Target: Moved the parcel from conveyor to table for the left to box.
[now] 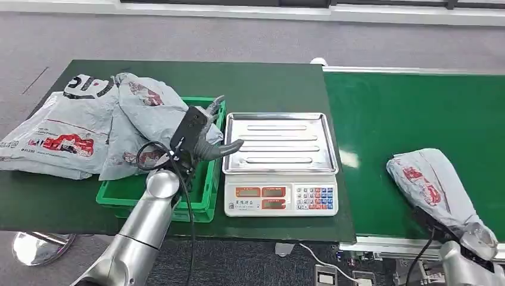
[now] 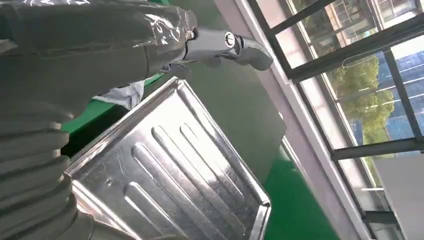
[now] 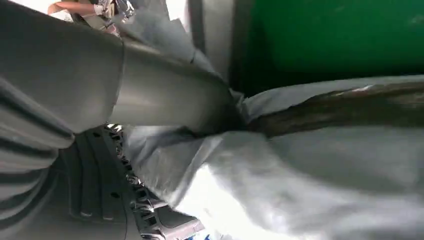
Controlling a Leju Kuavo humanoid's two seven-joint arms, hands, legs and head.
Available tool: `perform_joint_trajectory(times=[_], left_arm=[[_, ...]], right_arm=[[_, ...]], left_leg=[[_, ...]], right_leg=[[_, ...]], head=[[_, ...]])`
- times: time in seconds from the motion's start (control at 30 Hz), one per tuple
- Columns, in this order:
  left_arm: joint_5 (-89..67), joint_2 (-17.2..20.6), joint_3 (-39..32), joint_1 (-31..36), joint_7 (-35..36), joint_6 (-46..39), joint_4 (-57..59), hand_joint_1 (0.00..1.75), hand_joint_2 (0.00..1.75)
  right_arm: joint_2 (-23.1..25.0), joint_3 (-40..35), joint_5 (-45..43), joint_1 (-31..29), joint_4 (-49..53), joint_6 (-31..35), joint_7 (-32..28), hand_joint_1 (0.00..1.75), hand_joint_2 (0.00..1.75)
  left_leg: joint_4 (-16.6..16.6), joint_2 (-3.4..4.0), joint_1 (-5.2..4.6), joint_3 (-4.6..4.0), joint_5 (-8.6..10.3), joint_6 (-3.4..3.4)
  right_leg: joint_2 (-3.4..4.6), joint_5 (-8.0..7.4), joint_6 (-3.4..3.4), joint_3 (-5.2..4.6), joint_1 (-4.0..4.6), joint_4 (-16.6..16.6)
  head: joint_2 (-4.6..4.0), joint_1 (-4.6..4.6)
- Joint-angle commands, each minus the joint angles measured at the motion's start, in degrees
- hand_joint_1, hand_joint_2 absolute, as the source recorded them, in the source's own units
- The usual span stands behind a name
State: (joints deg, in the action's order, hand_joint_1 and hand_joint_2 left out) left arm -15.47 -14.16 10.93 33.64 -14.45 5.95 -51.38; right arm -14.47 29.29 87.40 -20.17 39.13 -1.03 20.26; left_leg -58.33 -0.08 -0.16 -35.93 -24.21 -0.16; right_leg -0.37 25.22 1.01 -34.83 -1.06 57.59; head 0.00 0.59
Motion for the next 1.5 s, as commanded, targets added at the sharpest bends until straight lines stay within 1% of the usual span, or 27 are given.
perform_joint_trajectory(times=[0.03, 0.13, 0.17, 0.27, 0.3, 0.33, 0.37, 0.4, 0.43, 0.47, 0.5, 0.53, 0.6, 0.63, 0.67, 0.7, 0.73, 0.8, 0.83, 0.87, 1.07, 1.3, 1.33, 1.37, 1.4, 1.43, 1.5], left_arm=[[-1.69, 1.15, -0.28, -0.34, 0.67, -1.17, -1.39, 0.0, 1.75], [-1.75, 1.19, -0.28, -0.76, 0.67, -1.19, -1.61, 0.0, 1.75], [-1.75, 1.19, -0.28, -0.76, 0.67, -1.19, -1.61, 0.0, 1.75], [-2.26, 1.37, -0.34, -2.44, 0.69, -1.5, -3.85, 0.0, 1.75], [-2.89, 1.98, -0.2, -4.4, 0.63, -1.84, -6.5, 0.0, 1.75], [-2.87, 2.59, 0.08, -5.74, 0.91, -1.86, -8.54, 0.0, 1.75], [-2.9, 3.31, 0.24, -7.0, 1.03, -1.9, -10.54, 0.0, 1.75], [-2.73, 4.11, 0.47, -8.01, 1.3, -1.67, -12.26, 0.0, 1.75], [-2.45, 4.49, 0.47, -8.45, 1.45, -1.58, -12.79, 0.0, 1.75], [-2.2, 4.75, 0.42, -8.62, 1.47, -1.57, -12.69, 0.0, 1.75], [-1.81, 4.85, 0.16, -8.59, 1.22, -1.86, -12.05, 0.0, 1.75], [-1.55, 4.91, 0.13, -8.38, 0.82, -2.17, -11.42, 0.0, 1.75], [-1.24, 5.01, 0.24, -7.94, 0.19, -2.69, -10.46, 0.0, 1.75], [-0.84, 5.17, 0.47, -6.97, -0.53, -3.53, -9.0, 0.0, 1.75], [-0.77, 5.17, 0.45, -6.75, -0.57, -3.6, -8.68, 0.0, 1.75], [-0.51, 5.29, 0.59, -5.99, -0.88, -3.97, -7.79, 0.0, 1.75], [-0.12, 5.39, 0.85, -5.3, -1.14, -4.27, -6.98, 0.0, 1.75], [0.7, 5.17, 0.76, -4.2, -1.64, -4.89, -5.88, 0.0, 1.75], [1.17, 5.08, 0.75, -3.68, -1.81, -5.01, -5.46, 0.0, 1.75], [1.41, 5.09, 0.93, -3.43, -1.88, -5.06, -5.17, 0.0, 1.75], [1.41, 5.09, 1.01, -3.36, -1.88, -5.05, -5.11, 0.0, 1.75], [1.42, 5.13, 1.23, -3.46, -1.9, -5.02, -5.06, 0.0, 1.75], [1.42, 5.13, 1.23, -3.46, -1.9, -5.02, -5.06, 0.0, 1.75], [1.42, 5.13, 1.23, -3.46, -1.9, -5.02, -5.06, 0.0, 1.75], [1.47, 5.12, 1.37, -3.38, -1.93, -5.04, -4.93, 0.0, 1.75], [1.66, 5.23, 1.56, -3.35, -2.04, -5.04, -4.82, 0.0, 1.75], [2.38, 5.69, 1.64, -3.5, -2.5, -5.18, -5.0, 0.0, 1.75]], right_arm=[[1.93, 3.82, 0.7, -1.62, -4.11, 0.29, -2.03, 1.75, 1.75], [1.99, 3.85, 0.71, -1.47, -3.84, 0.28, -2.1, 1.75, 1.75], [1.99, 3.85, 0.71, -1.47, -3.84, 0.28, -2.1, 1.75, 1.75], [3.16, 4.44, 0.26, -1.46, -0.36, 5.35, -3.27, 1.75, 1.75], [5.05, 5.06, -1.52, -1.1, 6.02, 12.77, -4.99, 1.75, 1.75], [5.95, 4.65, -2.6, -0.57, 11.42, 13.45, -5.38, 1.75, 1.75], [6.92, 4.18, -6.09, 0.27, 17.93, 16.52, -7.73, 1.75, 1.75], [6.76, 2.2, -8.26, 2.33, 25.62, 18.6, -8.52, 1.75, 1.75], [6.72, 1.29, -10.76, 4.09, 30.66, 21.3, -9.93, 1.75, 1.75], [6.68, 0.43, -12.64, 5.87, 34.82, 24.1, -11.55, 1.75, 1.75], [7.02, -0.05, -16.05, 7.74, 38.72, 30.16, -14.98, 1.75, 1.75], [7.29, -0.46, -18.09, 8.69, 40.82, 33.59, -17.11, 1.75, 1.75], [7.36, -1.16, -20.72, 9.73, 42.52, 38.09, -20.11, 1.75, 1.75], [7.67, -1.6, -24.8, 9.97, 44.08, 41.03, -24.6, 1.75, 1.75], [7.79, -1.53, -24.79, 9.83, 43.96, 41.03, -24.81, 1.75, 1.75], [9.17, 0.31, -26.04, 8.94, 45.3, 41.03, -28.78, 1.75, 1.75], [10.84, 2.79, -26.63, 7.79, 45.67, 41.03, -32.76, 1.75, 1.75], [12.51, 4.75, -28.23, 7.07, 46.39, 41.03, -36.27, 1.75, 1.75], [12.88, 4.84, -28.93, 7.26, 46.78, 41.03, -36.63, 1.75, 1.75], [13.39, 5.36, -29.6, 7.44, 47.52, 41.03, -37.89, 1.75, 1.75], [13.55, 5.66, -29.2, 7.55, 47.65, 41.03, -37.88, 1.75, 1.75], [13.55, 5.06, -30.16, 8.22, 47.53, 41.03, -38.2, 1.75, 1.75], [13.55, 5.06, -30.16, 8.22, 47.53, 41.03, -38.2, 1.75, 1.75], [13.55, 5.06, -30.16, 8.22, 47.53, 41.03, -38.2, 1.75, 1.75], [13.54, 4.24, -29.45, 9.08, 47.48, 41.03, -37.48, 1.75, 1.75], [12.56, 1.6, -29.54, 10.04, 47.01, 41.03, -36.05, 1.75, 1.75], [9.78, -6.93, -28.79, 11.47, 45.8, 38.05, -32.83, 1.75, 1.75]], left_leg=[[0.2, 0.08, 0.1, 0.28, -0.05, -0.09], [0.09, 0.06, 0.06, 0.17, -0.06, -0.05], [0.16, 0.09, 0.08, 0.26, -0.07, -0.07], [0.13, 0.06, 0.09, 0.2, -0.07, -0.06], [0.17, 0.09, 0.1, 0.27, -0.08, -0.07], [0.12, 0.14, 0.04, 0.18, -0.08, -0.05], [0.22, 0.3, 0.04, 0.29, -0.1, -0.07], [0.14, 0.32, -0.01, 0.13, -0.11, -0.06], [0.16, 0.48, -0.02, 0.2, -0.15, -0.09], [0.09, 0.33, -0.11, 0.04, -0.13, -0.07], [0.12, 0.35, -0.09, 0.09, -0.16, -0.1], [0.11, 0.11, -0.09, 0.04, -0.11, -0.08], [0.15, -0.1, -0.02, 0.08, -0.08, -0.1], [0.17, -0.09, 0.02, 0.18, -0.13, -0.12], [0.12, -0.22, -0.01, 0.06, -0.11, -0.09], [0.15, -0.16, 0.03, 0.16, -0.15, -0.11], [0.13, -0.17, 0.02, 0.06, -0.12, -0.08], [0.1, -0.12, 0.03, 0.05, -0.12, -0.08], [0.15, -0.06, 0.04, 0.14, -0.13, -0.09], [0.11, -0.18, 0.05, 0.03, -0.09, -0.08], [0.18, -0.22, 0.07, 0.13, -0.08, -0.09], [0.11, -0.21, 0.04, 0.02, -0.08, -0.07], [0.16, -0.18, 0.07, 0.16, -0.11, -0.09], [0.12, -0.18, 0.05, 0.06, -0.09, -0.08], [0.16, -0.16, 0.08, 0.17, -0.11, -0.09], [0.13, -0.17, 0.03, 0.07, -0.09, -0.09], [0.14, -0.17, 0.07, 0.11, -0.1, -0.1]], right_leg=[[0.1, 0.01, -0.13, 0.28, 0.1, -0.24], [0.09, 0.03, -0.07, 0.17, 0.07, -0.1], [0.12, 0.03, -0.1, 0.26, 0.09, -0.18], [0.09, 0.04, -0.1, 0.21, 0.09, -0.16], [0.12, 0.03, -0.12, 0.29, 0.11, -0.22], [0.16, 0.04, -0.09, 0.15, 0.05, -0.11], [0.33, 0.0, -0.13, 0.22, 0.05, -0.21], [0.34, 0.02, -0.11, 0.07, 0.0, -0.06], [0.5, 0.02, -0.15, 0.08, -0.01, -0.07], [0.36, 0.05, -0.12, -0.05, -0.1, 0.06], [0.38, 0.07, -0.16, -0.01, -0.09, 0.03], [0.14, 0.09, -0.13, -0.03, -0.09, 0.02], [-0.07, 0.13, -0.15, 0.06, -0.03, -0.04], [-0.06, 0.16, -0.18, 0.18, 0.03, -0.1], [-0.22, 0.2, -0.12, 0.09, -0.01, -0.04], [-0.16, 0.23, -0.17, 0.19, 0.03, -0.08], [-0.18, 0.22, -0.15, 0.12, 0.03, -0.05], [-0.12, 0.21, -0.15, 0.1, 0.05, -0.02], [-0.05, 0.21, -0.18, 0.17, 0.05, -0.07], [-0.19, 0.22, -0.15, 0.11, 0.06, -0.04], [-0.23, 0.23, -0.17, 0.19, 0.08, -0.13], [-0.21, 0.22, -0.15, 0.07, 0.04, -0.06], [-0.18, 0.24, -0.19, 0.2, 0.07, -0.12], [-0.18, 0.23, -0.16, 0.1, 0.05, -0.07], [-0.16, 0.23, -0.19, 0.22, 0.09, -0.14], [-0.17, 0.22, -0.16, 0.1, 0.04, -0.08], [-0.16, 0.22, -0.17, 0.14, 0.07, -0.1]], head=[[0.0, 0.0], [0.0, 0.0], [0.0, 0.0], [0.0, 0.0], [0.0, 0.0], [0.0, 0.0], [0.0, 0.0], [0.0, 0.0], [0.0, 0.0], [0.0, 0.0], [0.0, 0.0], [0.0, 0.0], [0.0, 0.0], [0.0, 0.0], [0.0, 0.0], [0.0, 0.0], [0.0, 0.0], [0.0, 0.0], [0.0, 0.0], [0.0, 0.0], [0.0, 0.0], [0.0, 0.0], [0.0, 0.0], [0.0, 0.0], [0.0, 0.0], [0.0, 0.0], [0.0, 0.0]])
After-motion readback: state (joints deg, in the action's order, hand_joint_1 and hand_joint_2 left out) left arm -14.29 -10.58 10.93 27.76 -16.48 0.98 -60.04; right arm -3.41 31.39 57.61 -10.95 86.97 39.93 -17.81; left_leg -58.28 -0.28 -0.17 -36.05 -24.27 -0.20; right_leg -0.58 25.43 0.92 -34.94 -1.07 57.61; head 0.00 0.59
